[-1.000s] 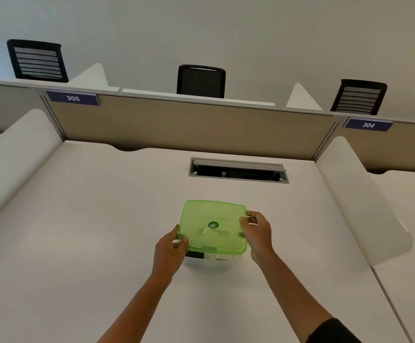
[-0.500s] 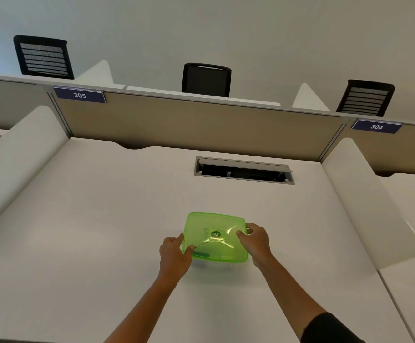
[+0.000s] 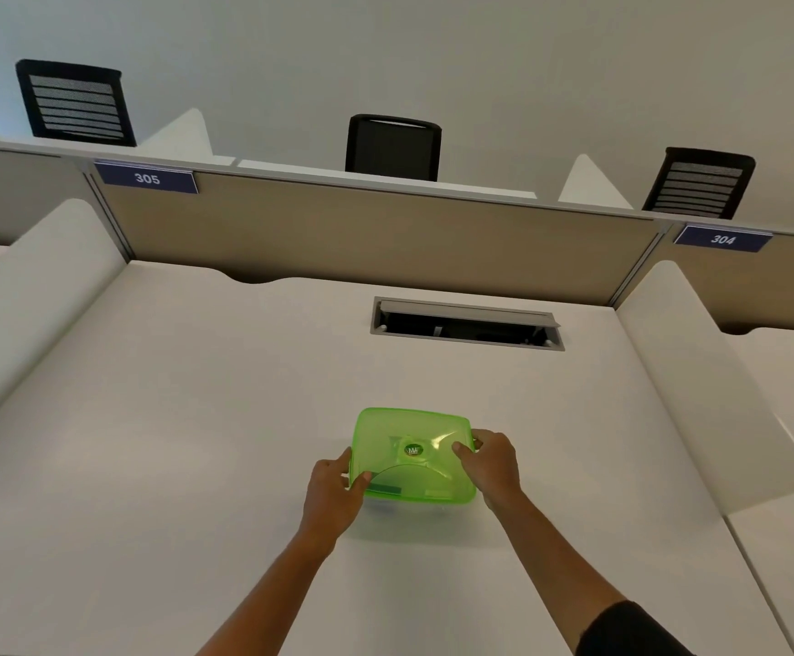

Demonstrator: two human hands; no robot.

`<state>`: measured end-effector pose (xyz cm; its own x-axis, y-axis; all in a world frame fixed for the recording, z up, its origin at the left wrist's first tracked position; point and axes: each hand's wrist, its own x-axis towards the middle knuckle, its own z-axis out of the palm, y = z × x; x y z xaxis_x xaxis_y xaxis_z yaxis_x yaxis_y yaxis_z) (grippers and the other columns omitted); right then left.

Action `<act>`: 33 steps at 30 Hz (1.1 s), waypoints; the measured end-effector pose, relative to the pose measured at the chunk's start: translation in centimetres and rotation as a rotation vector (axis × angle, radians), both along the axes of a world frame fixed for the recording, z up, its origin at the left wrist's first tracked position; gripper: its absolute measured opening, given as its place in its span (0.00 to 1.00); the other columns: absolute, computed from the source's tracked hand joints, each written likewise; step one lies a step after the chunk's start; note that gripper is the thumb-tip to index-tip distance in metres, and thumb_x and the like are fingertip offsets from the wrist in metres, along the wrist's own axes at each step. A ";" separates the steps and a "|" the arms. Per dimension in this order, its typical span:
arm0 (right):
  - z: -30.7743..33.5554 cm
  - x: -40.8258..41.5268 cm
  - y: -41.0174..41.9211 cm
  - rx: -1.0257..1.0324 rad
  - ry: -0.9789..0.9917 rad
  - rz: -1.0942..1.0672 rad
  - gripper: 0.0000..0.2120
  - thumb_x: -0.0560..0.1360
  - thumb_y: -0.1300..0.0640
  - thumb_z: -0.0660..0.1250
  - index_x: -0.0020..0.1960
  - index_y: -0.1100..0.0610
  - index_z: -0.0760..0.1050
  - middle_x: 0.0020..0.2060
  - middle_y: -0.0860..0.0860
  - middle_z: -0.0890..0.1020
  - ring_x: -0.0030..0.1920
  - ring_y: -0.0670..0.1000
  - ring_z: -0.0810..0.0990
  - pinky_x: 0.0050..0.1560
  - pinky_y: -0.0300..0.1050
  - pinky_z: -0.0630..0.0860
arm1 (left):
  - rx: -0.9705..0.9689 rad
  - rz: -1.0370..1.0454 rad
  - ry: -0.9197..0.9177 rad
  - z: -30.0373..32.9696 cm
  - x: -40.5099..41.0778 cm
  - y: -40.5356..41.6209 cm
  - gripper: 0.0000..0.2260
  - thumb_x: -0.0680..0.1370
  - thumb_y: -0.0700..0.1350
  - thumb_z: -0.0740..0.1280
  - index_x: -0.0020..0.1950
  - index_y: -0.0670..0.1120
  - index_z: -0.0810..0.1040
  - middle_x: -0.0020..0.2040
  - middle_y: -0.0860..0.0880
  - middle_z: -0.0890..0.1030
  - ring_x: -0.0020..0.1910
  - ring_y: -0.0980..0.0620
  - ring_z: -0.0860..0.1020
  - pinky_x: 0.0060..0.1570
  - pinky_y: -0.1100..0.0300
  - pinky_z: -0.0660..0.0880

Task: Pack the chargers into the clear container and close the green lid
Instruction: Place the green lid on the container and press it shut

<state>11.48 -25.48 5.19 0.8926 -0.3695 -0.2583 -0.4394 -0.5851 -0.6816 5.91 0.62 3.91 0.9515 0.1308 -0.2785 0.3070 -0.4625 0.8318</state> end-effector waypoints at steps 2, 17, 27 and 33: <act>0.3 -0.1 0.1 -0.035 0.012 0.008 0.09 0.74 0.49 0.76 0.48 0.55 0.86 0.42 0.53 0.85 0.43 0.57 0.84 0.46 0.52 0.83 | -0.068 0.020 0.021 -0.2 0.1 0.1 0.21 0.81 0.48 0.72 0.75 0.57 0.78 0.59 0.48 0.81 0.48 0.56 0.82 0.45 0.66 0.75; -0.6 0.5 -1.6 0.176 0.109 -0.061 0.22 0.67 0.48 0.83 0.59 0.51 0.86 0.44 0.52 0.89 0.39 0.55 0.88 0.33 0.57 0.87 | -0.499 0.151 0.119 -0.8 0.6 1.1 0.25 0.76 0.33 0.76 0.72 0.45 0.80 0.48 0.35 0.81 0.45 0.45 0.81 0.50 0.50 0.81; -1.1 -0.3 -1.9 0.345 0.045 -0.101 0.17 0.69 0.51 0.83 0.56 0.54 0.88 0.43 0.56 0.88 0.41 0.58 0.88 0.39 0.57 0.87 | -0.465 0.158 0.198 -0.3 1.0 1.1 0.22 0.76 0.33 0.76 0.70 0.43 0.81 0.50 0.38 0.83 0.46 0.45 0.81 0.48 0.51 0.81; -1.1 0.6 -0.8 0.352 -0.040 -0.126 0.08 0.80 0.52 0.71 0.54 0.51 0.87 0.38 0.49 0.83 0.40 0.51 0.78 0.45 0.46 0.76 | -0.447 0.217 0.144 0.6 3.7 0.4 0.16 0.81 0.43 0.72 0.69 0.47 0.82 0.56 0.43 0.84 0.59 0.41 0.83 0.57 0.48 0.81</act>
<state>12.04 -26.26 4.11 0.8578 -0.3718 -0.3549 -0.4619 -0.2547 -0.8496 9.57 0.97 4.48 0.8636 0.1596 -0.4782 0.4822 0.0155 0.8759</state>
